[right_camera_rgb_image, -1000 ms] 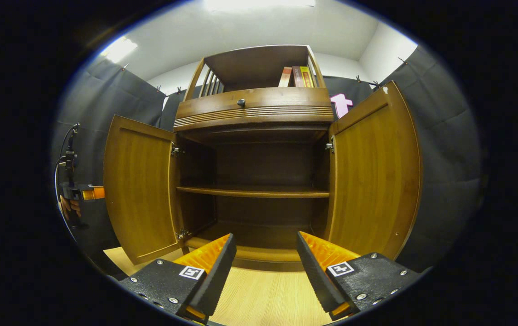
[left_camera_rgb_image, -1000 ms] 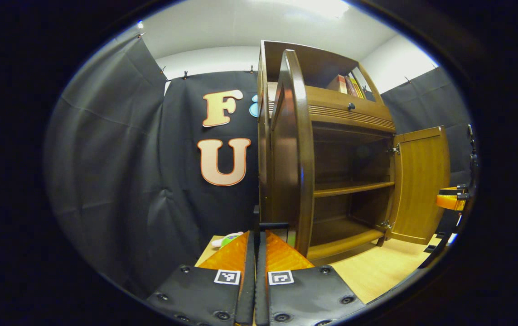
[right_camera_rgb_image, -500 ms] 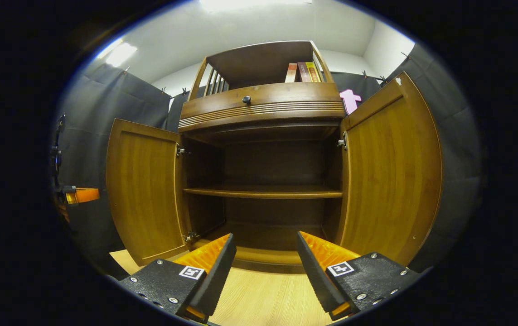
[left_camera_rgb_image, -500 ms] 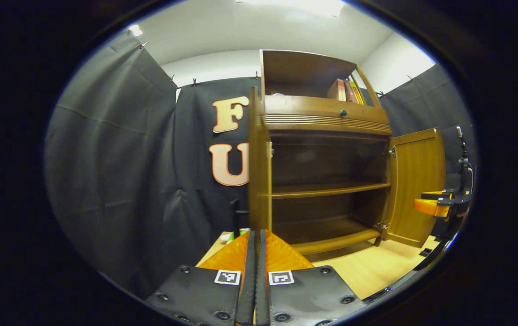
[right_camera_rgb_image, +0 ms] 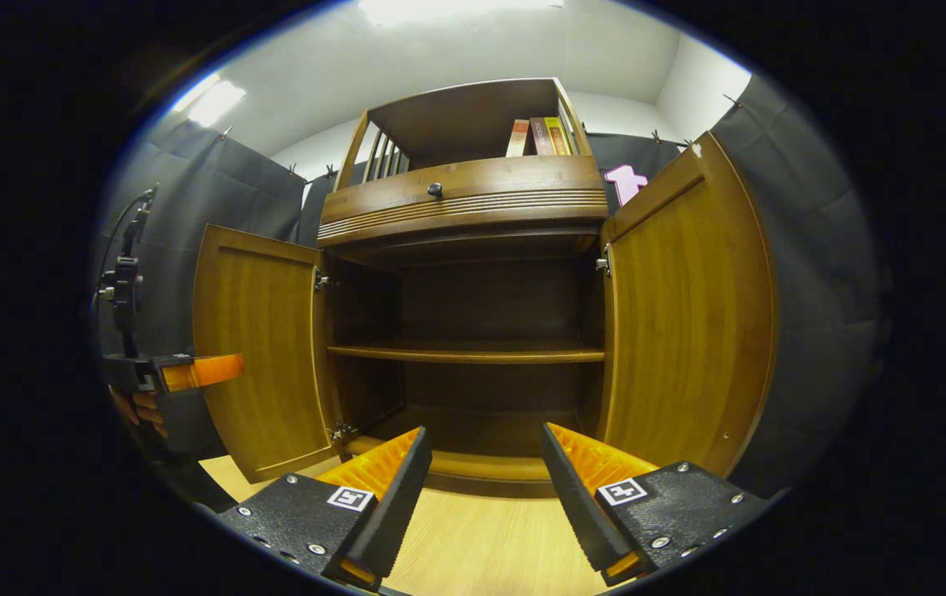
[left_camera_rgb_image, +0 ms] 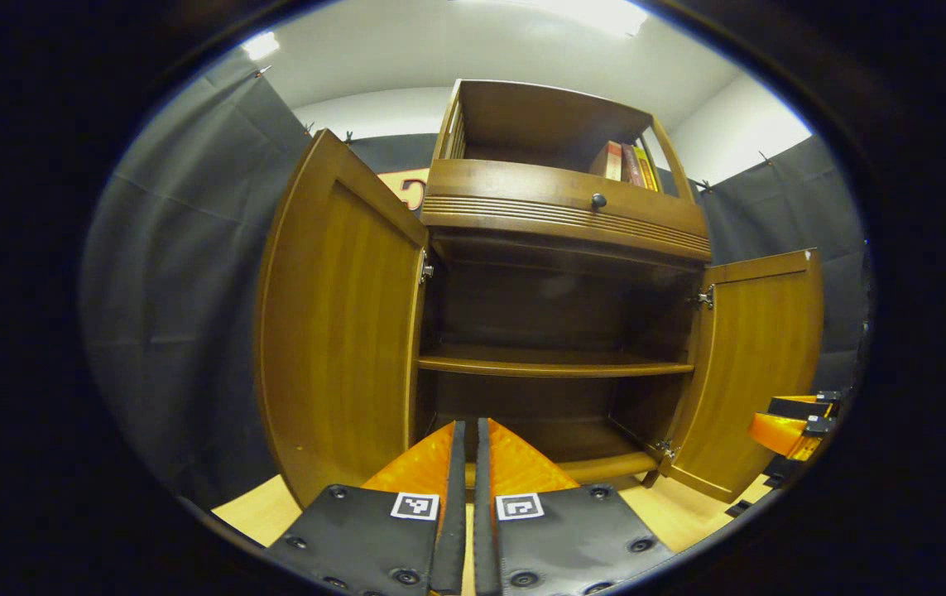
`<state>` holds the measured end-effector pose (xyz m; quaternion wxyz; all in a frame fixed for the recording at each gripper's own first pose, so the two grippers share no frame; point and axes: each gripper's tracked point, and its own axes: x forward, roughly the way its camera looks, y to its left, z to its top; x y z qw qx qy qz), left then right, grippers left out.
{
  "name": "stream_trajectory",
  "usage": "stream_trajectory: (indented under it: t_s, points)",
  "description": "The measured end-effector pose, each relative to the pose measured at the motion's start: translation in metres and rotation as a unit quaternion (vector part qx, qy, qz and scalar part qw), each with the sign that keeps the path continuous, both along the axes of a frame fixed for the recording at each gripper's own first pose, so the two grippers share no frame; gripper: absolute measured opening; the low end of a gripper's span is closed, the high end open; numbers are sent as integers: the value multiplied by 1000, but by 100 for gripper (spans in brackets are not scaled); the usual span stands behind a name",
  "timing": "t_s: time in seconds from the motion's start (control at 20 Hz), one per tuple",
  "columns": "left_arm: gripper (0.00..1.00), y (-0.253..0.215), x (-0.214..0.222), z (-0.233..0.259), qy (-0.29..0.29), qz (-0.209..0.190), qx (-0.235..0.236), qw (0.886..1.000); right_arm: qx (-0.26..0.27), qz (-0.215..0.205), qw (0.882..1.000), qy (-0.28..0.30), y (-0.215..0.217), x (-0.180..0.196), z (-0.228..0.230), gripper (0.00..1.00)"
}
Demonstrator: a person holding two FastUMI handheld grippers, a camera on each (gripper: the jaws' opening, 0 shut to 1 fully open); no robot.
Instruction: Open the right door of the double-door shoe cabinet with the right hand, and open the left door with the left hand.
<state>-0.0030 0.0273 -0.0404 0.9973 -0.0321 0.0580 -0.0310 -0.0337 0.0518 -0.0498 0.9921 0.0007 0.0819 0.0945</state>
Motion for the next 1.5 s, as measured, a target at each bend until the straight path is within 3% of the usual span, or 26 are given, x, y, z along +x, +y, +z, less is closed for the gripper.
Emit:
stream_trajectory:
  t_s: [0.05,0.1,0.25,0.55,1.5]
  points:
    - [13,-4,2,-6,-1,8,0,1000,-2,2,1000,2,-2,-2,-2,83]
    - [14,-8,3,-9,-5,17,3,1000,-3,2,1000,5,-6,-3,-3,83]
    - [49,-19,5,-10,-24,26,20,999,-3,-1,1000,8,-19,-5,-6,84]
    - [100,-46,8,-12,-30,11,26,999,6,-7,1000,13,-34,-7,-10,83]
    - [96,-51,-6,8,-57,14,63,996,8,-11,1000,12,-45,-16,-11,83]
